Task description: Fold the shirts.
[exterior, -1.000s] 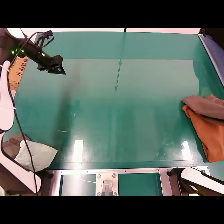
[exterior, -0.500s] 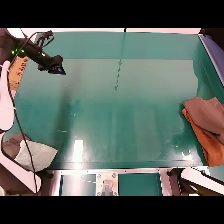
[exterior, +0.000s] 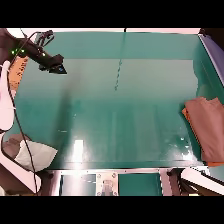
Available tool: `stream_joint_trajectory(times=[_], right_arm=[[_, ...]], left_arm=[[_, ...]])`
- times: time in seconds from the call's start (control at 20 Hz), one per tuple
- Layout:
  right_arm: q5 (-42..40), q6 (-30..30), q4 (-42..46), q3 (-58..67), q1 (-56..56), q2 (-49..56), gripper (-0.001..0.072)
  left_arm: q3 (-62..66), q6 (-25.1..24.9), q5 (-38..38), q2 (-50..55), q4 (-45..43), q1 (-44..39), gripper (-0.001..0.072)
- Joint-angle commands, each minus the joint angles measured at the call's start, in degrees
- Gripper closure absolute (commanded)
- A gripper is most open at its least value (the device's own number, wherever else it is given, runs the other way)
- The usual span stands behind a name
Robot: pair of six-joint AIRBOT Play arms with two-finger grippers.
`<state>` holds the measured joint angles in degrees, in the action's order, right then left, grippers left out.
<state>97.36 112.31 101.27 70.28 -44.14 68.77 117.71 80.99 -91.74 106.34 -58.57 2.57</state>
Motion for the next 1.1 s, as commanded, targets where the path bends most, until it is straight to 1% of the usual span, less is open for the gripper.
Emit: stream_joint_trajectory(times=[0.0,0.15,0.25,0.35,0.55,0.65,0.7,0.8,0.9,1.05], right_arm=[[-3.76,-1.4,-9.51,6.97,5.25,-0.04,0.0693],[-7.45,-3.72,-15.28,7.93,14.1,-0.57,0.0694],[-9.75,-6.14,-16.72,5.01,21.09,-2.34,0.0694],[-12.68,-6.56,-16.92,-0.87,28.06,-5.66,0.0694],[-22.05,-7.39,-19.91,-14.58,42.1,-13.38,0.0694],[-24.76,-7.37,-20.31,-17.0,46.49,-13.79,0.0694],[-25.97,-7.39,-20.28,-17.25,48.02,-13.77,0.0694],[-27.74,-7.39,-20.31,-17.2,49.62,-13.77,0.0693],[-26.21,-7.39,-20.96,-17.22,49.79,-13.77,0.0693],[-26.23,-7.37,-20.94,-17.22,49.75,-13.77,0.0693]], left_arm=[[0.02,-0.04,-0.35,-1.64,5.62,-0.02,0.0687],[-2.01,-0.07,-1.03,-5.88,4.52,-0.02,0.0688],[-9.49,-0.55,-0.79,-10.88,4.5,-0.02,0.0688],[-21.59,-2.03,0.11,-17.94,4.48,-0.02,0.0688],[-49.72,-3.5,7.17,-35.65,2.78,-0.02,0.0687],[-58.55,-3.45,8.85,-42.25,0.42,-0.02,0.0687],[-61.31,-3.45,9.44,-44.61,-0.85,-0.02,0.0687],[-62.88,-3.45,9.03,-46.25,-3.02,-0.02,0.0686],[-62.84,-3.45,8.81,-46.27,-3.08,-0.02,0.0686],[-62.84,-3.48,8.81,-46.27,-3.08,-0.02,0.0686]])
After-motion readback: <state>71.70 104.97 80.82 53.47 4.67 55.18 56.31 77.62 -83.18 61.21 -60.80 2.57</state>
